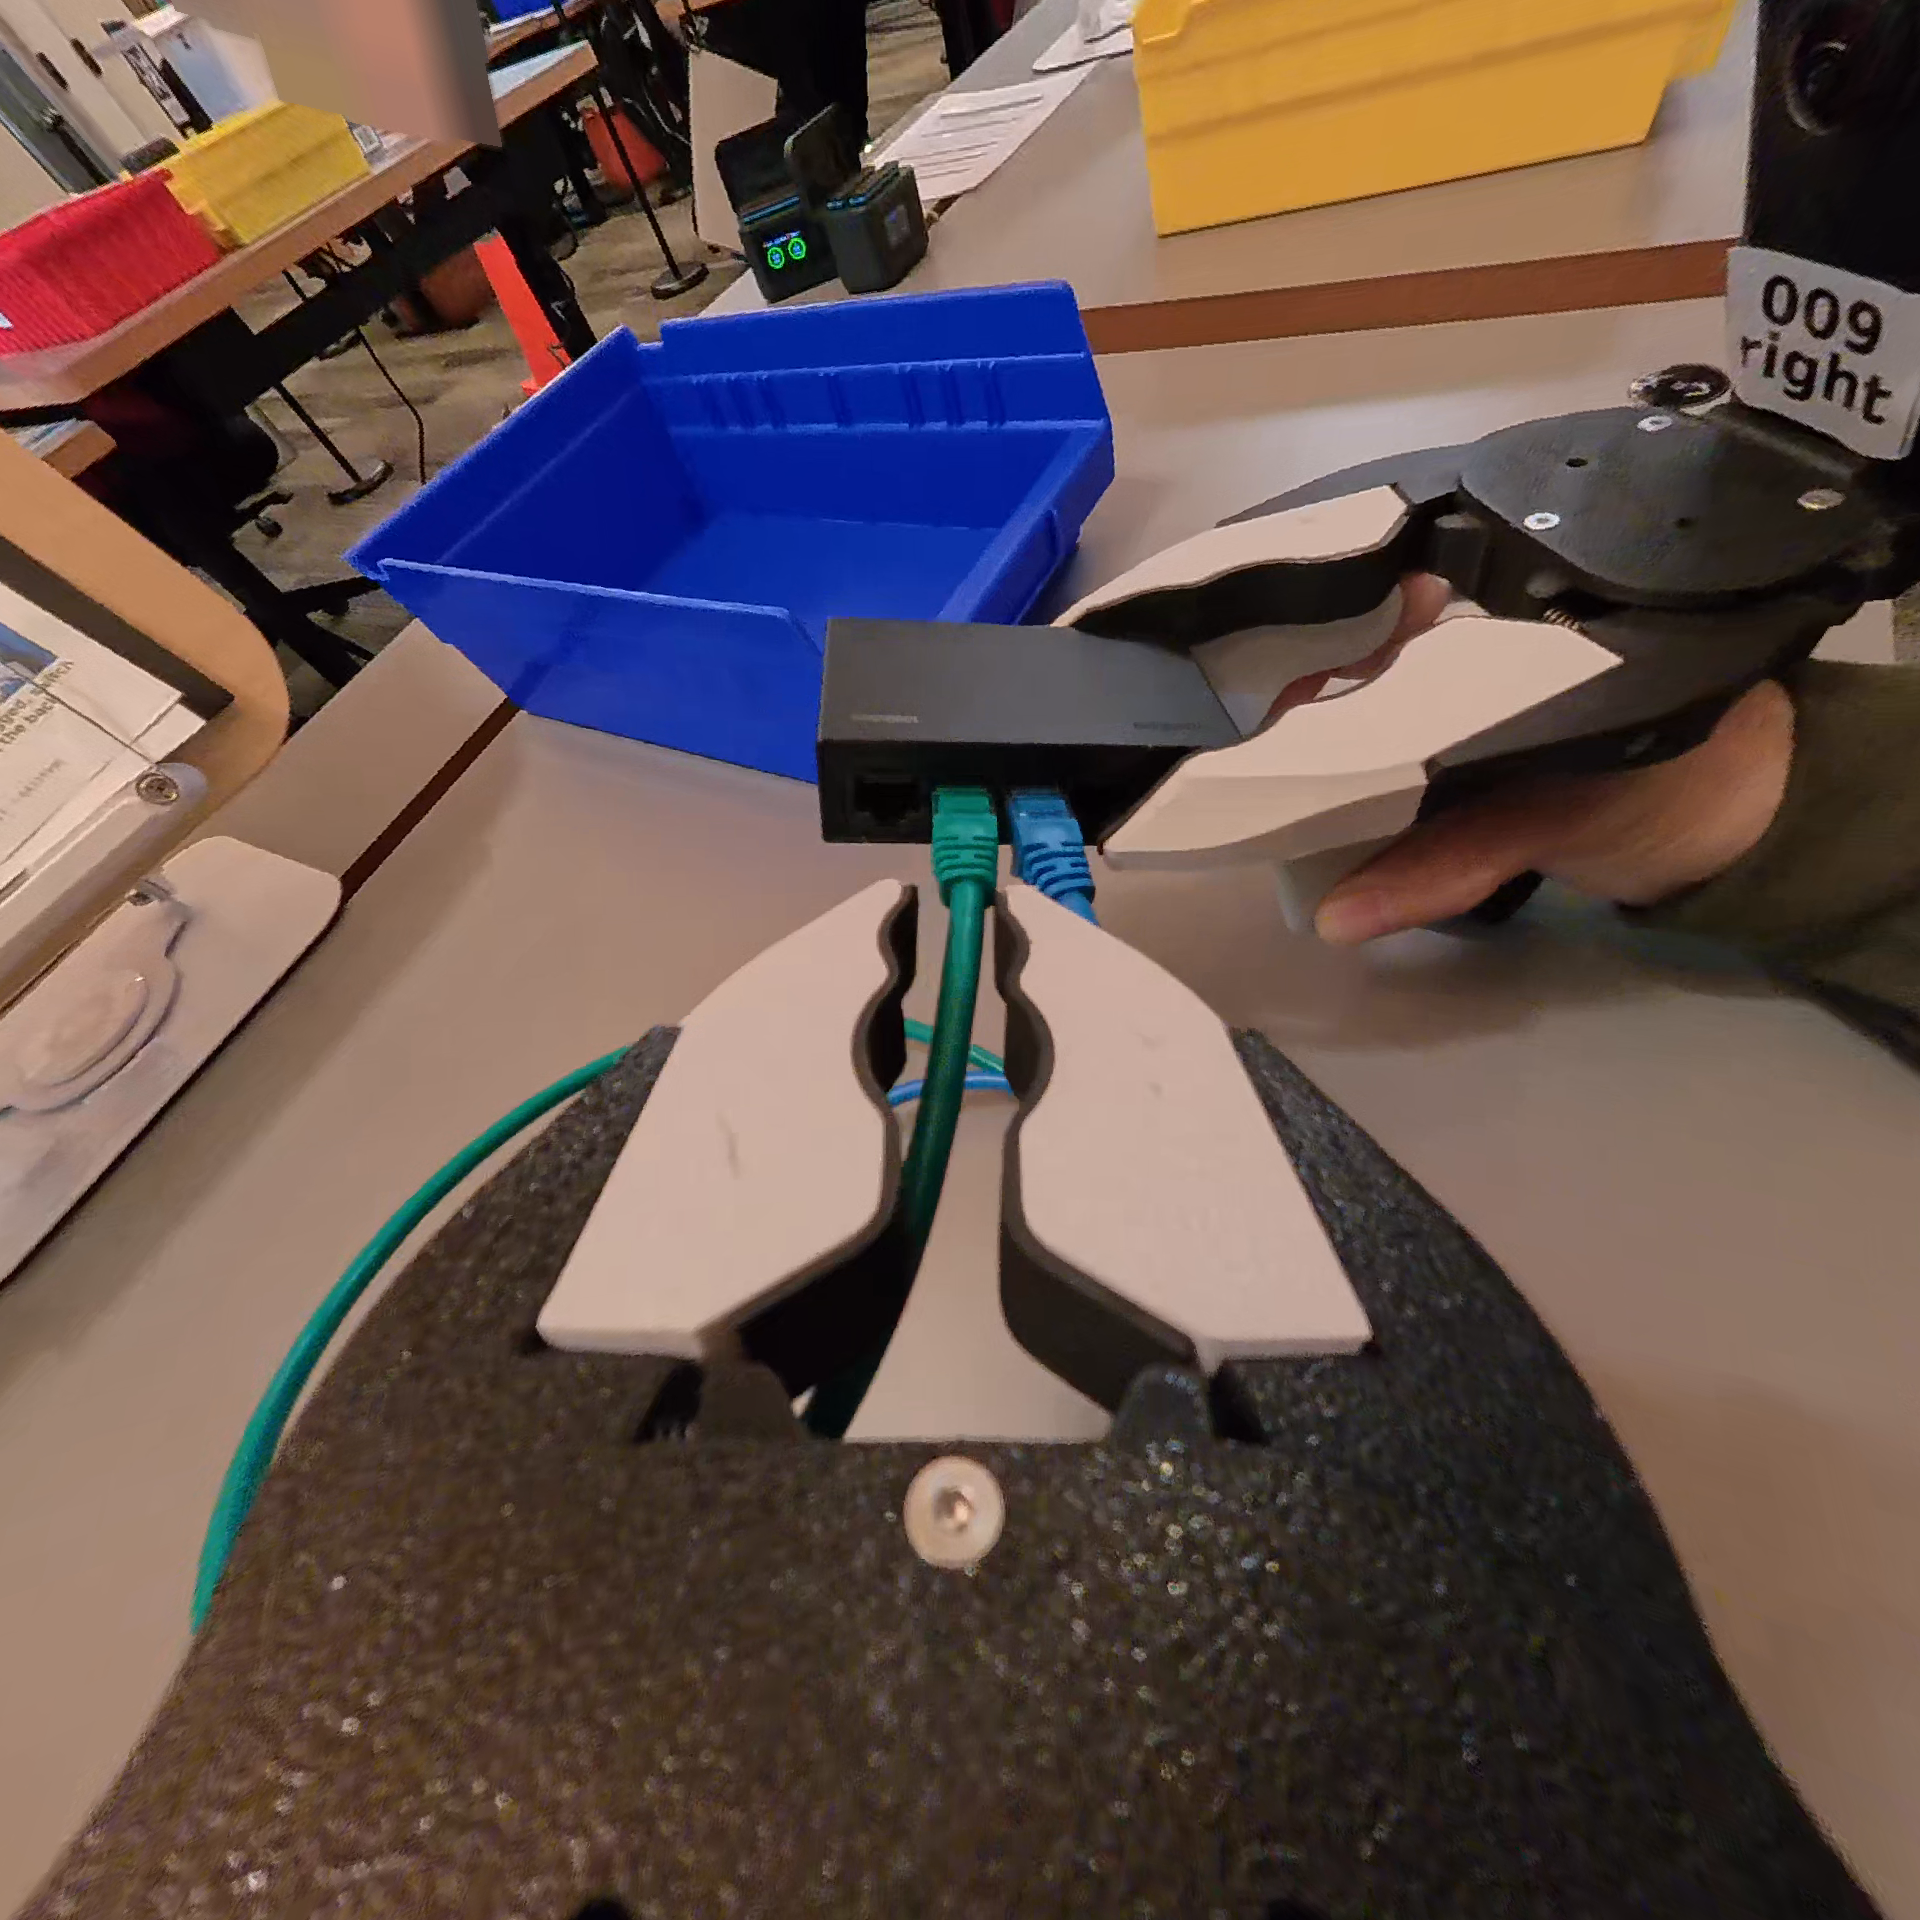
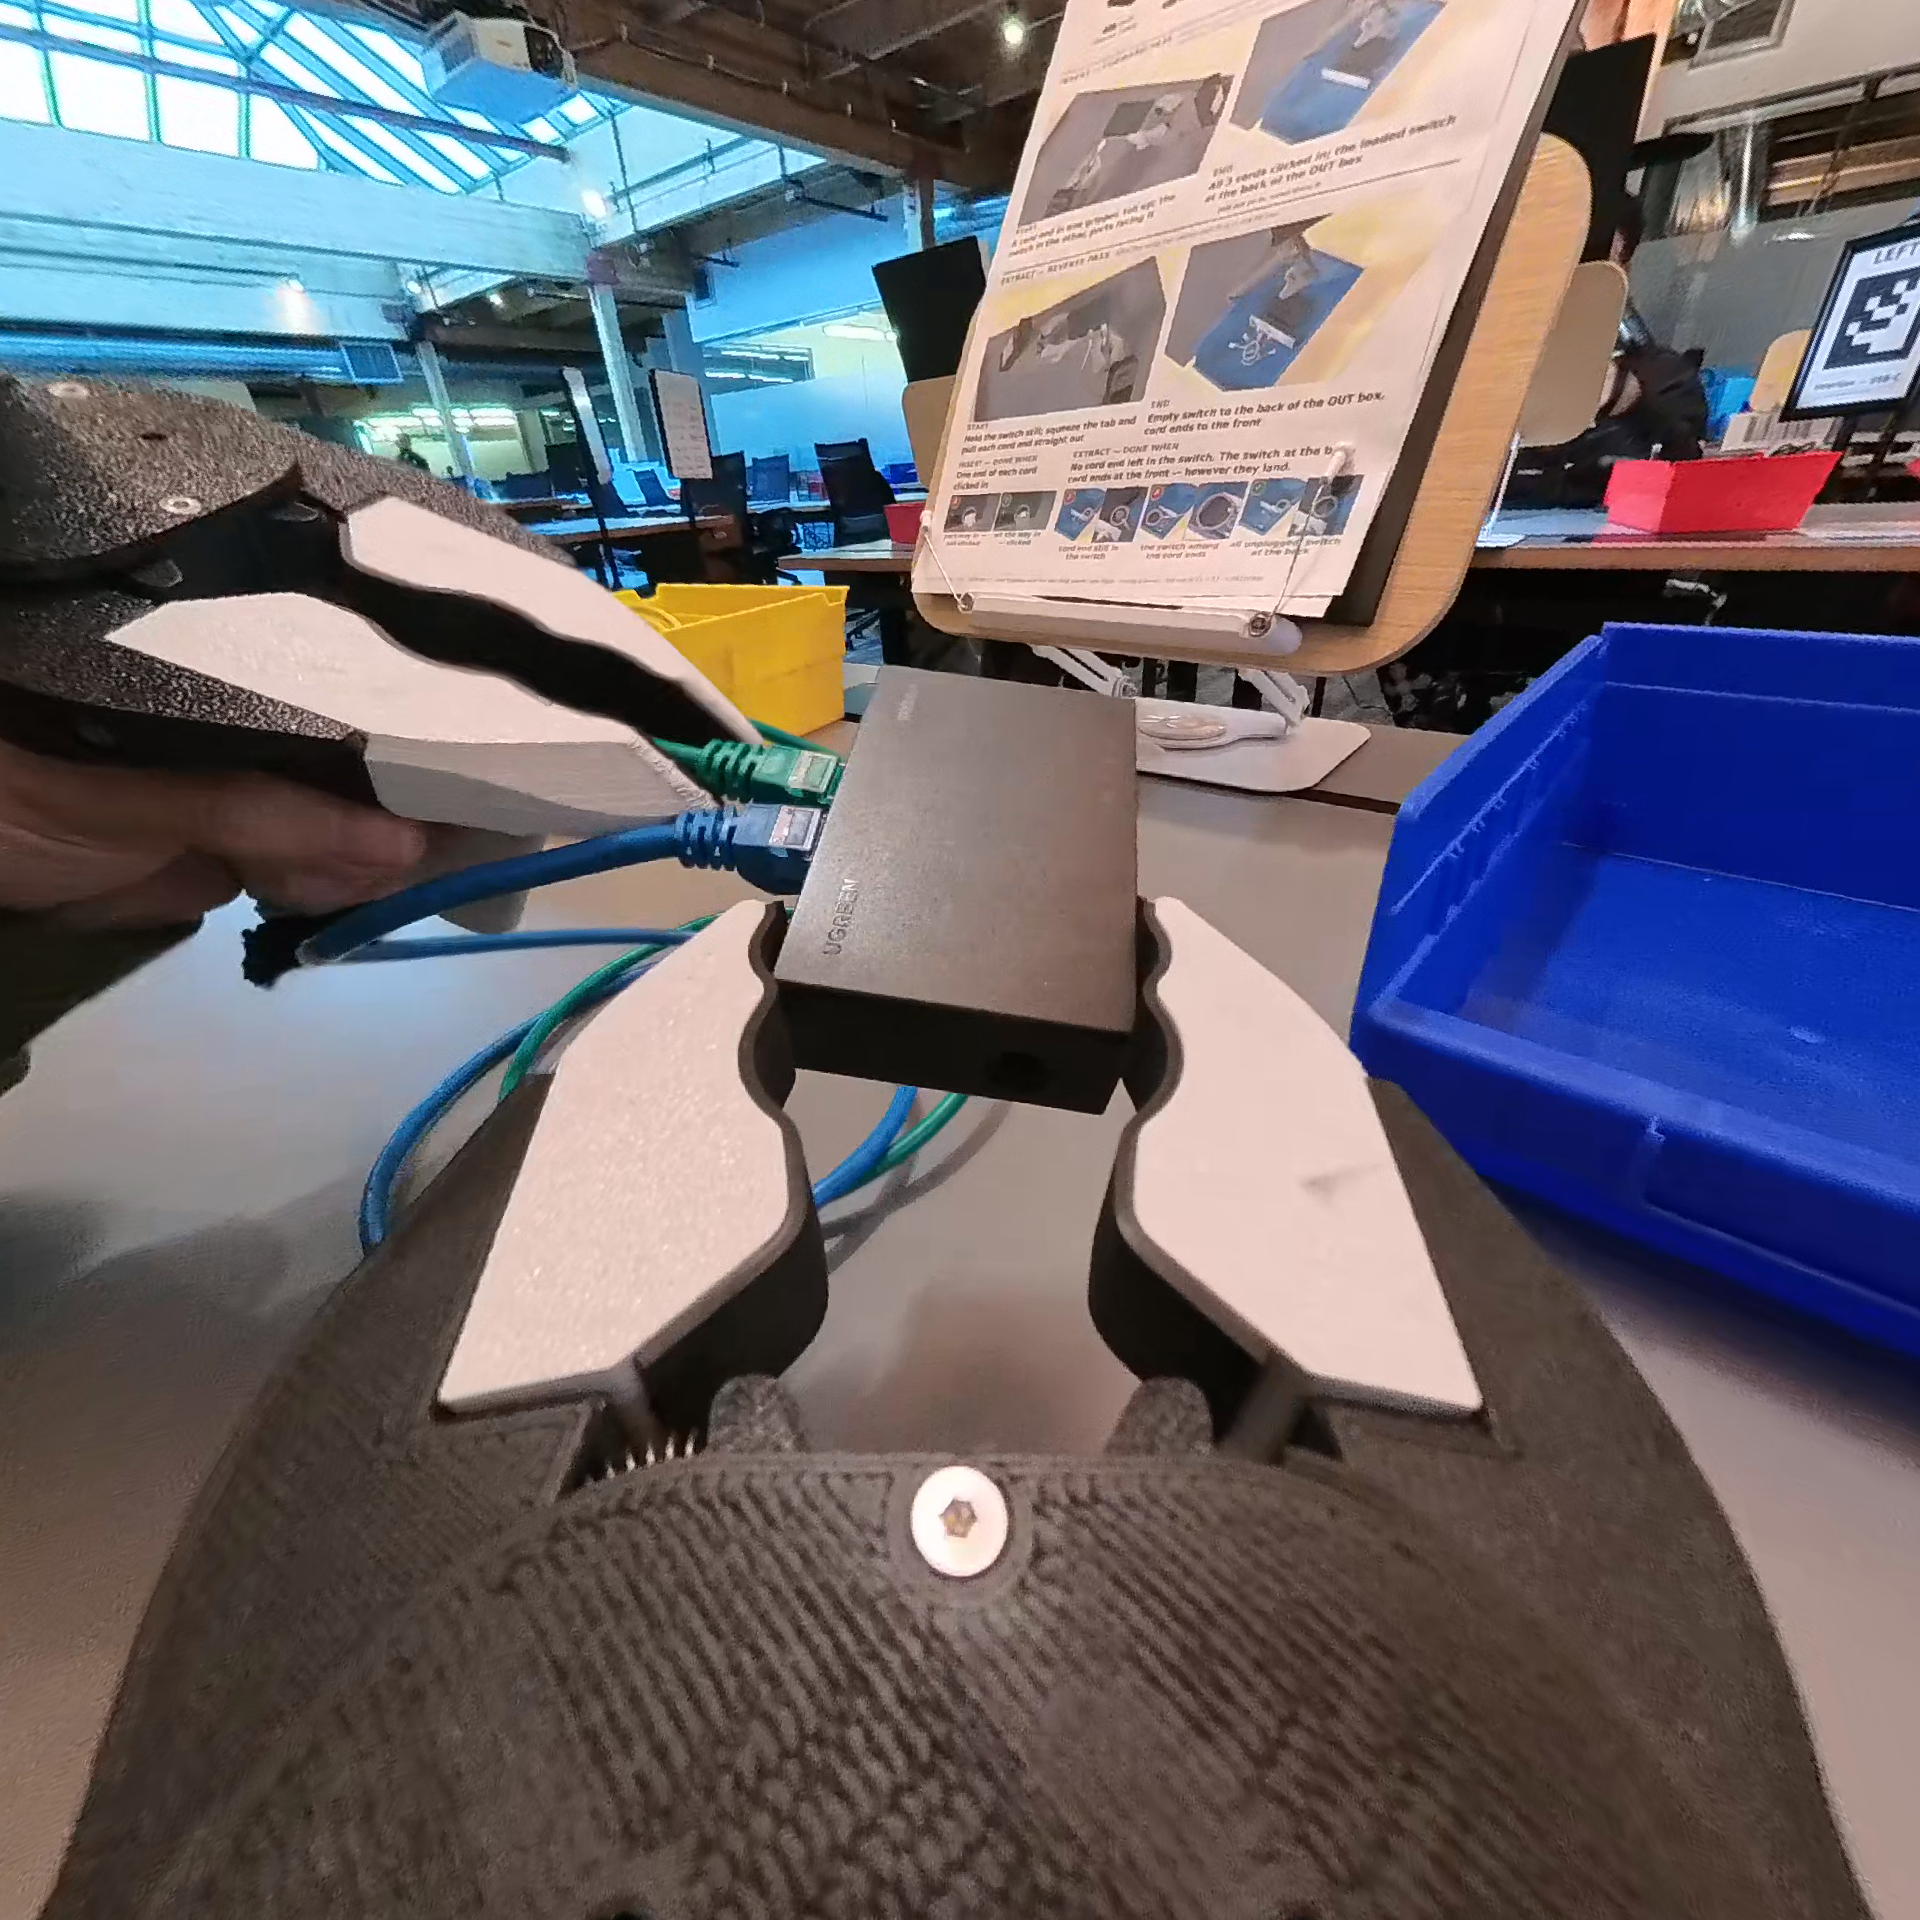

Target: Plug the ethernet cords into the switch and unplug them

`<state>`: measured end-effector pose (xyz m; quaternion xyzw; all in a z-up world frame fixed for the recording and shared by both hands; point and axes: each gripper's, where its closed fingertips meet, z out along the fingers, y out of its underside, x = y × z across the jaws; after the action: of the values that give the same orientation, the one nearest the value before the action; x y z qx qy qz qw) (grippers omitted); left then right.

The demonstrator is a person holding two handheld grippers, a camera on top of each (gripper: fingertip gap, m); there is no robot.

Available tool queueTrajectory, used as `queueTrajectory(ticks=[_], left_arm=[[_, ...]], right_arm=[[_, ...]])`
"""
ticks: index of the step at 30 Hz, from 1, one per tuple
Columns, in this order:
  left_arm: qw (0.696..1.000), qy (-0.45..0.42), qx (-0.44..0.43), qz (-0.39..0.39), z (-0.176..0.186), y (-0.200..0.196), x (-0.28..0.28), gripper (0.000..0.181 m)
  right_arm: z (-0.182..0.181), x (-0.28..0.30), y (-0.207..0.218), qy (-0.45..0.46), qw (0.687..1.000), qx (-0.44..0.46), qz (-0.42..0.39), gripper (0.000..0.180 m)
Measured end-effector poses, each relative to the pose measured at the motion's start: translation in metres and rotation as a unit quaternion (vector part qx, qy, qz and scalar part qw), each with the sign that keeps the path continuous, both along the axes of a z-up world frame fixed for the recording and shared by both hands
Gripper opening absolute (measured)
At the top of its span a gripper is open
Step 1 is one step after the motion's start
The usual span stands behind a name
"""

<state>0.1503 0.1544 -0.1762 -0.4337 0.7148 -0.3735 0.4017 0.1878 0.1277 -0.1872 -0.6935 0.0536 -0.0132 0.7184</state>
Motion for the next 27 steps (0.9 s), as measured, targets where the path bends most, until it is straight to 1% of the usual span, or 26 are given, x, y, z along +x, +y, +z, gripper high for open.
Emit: queueTrajectory(ticks=[2, 5, 6, 7, 8, 15, 19, 20, 22, 23, 25, 26, 27], left_arm=[[1.000, 0.005, 0.003, 0.004, 0.000, 0.002, -0.001, 0.017], [1.000, -0.019, -0.010, -0.010, 0.011, -0.002, -0.007, 0.017], [1.000, -0.020, -0.015, -0.007, 0.014, 0.000, -0.008, 0.015], [1.000, -0.018, -0.017, -0.005, 0.014, 0.001, -0.009, 0.007], [1.000, -0.015, -0.019, -0.006, 0.014, 0.001, -0.009, 0.005], [1.000, 0.014, -0.020, -0.011, 0.005, -0.002, -0.009, 0.008], [0.999, 0.016, -0.034, -0.002, 0.003, -0.001, -0.009, 0.005], [0.999, 0.024, -0.035, -0.004, 0.001, -0.002, -0.010, 0.005], [0.999, 0.045, -0.024, -0.015, -0.010, -0.006, -0.012, 0.005], [0.999, 0.030, -0.017, -0.007, -0.010, -0.006, -0.011, 0.005], [0.999, -0.044, -0.023, 0.021, 0.004, -0.003, -0.009, 0.004], [0.997, -0.061, -0.039, 0.025, 0.009, -0.004, -0.009, 0.004], [0.997, -0.059, -0.049, 0.024, 0.009, -0.005, -0.009, 0.004]], right_arm=[[0.000, -0.001, 0.001, -0.003, 1.000, -0.002, -0.001, 0.064], [-0.001, 0.003, 0.000, 0.006, 1.000, -0.002, -0.009, 0.064], [0.000, 0.002, 0.000, 0.006, 1.000, 0.002, -0.004, 0.064], [0.001, 0.002, -0.001, 0.005, 1.000, 0.005, -0.005, 0.063], [0.001, 0.001, -0.001, 0.004, 1.000, 0.003, -0.004, 0.064], [0.001, -0.002, 0.001, -0.001, 1.000, 0.003, 0.000, 0.064], [0.001, -0.003, 0.000, 0.005, 1.000, 0.006, 0.007, 0.064], [0.002, -0.003, -0.001, 0.009, 1.000, 0.010, 0.012, 0.063], [0.009, -0.004, -0.005, 0.049, 0.997, 0.049, 0.032, 0.063], [0.009, -0.003, -0.006, 0.045, 0.997, 0.048, 0.027, 0.063], [0.005, -0.004, -0.002, 0.020, 0.999, 0.023, 0.019, 0.064], [0.006, -0.005, -0.002, 0.028, 0.999, 0.032, 0.019, 0.064], [0.009, -0.004, -0.003, 0.038, 0.998, 0.047, 0.017, 0.063]])
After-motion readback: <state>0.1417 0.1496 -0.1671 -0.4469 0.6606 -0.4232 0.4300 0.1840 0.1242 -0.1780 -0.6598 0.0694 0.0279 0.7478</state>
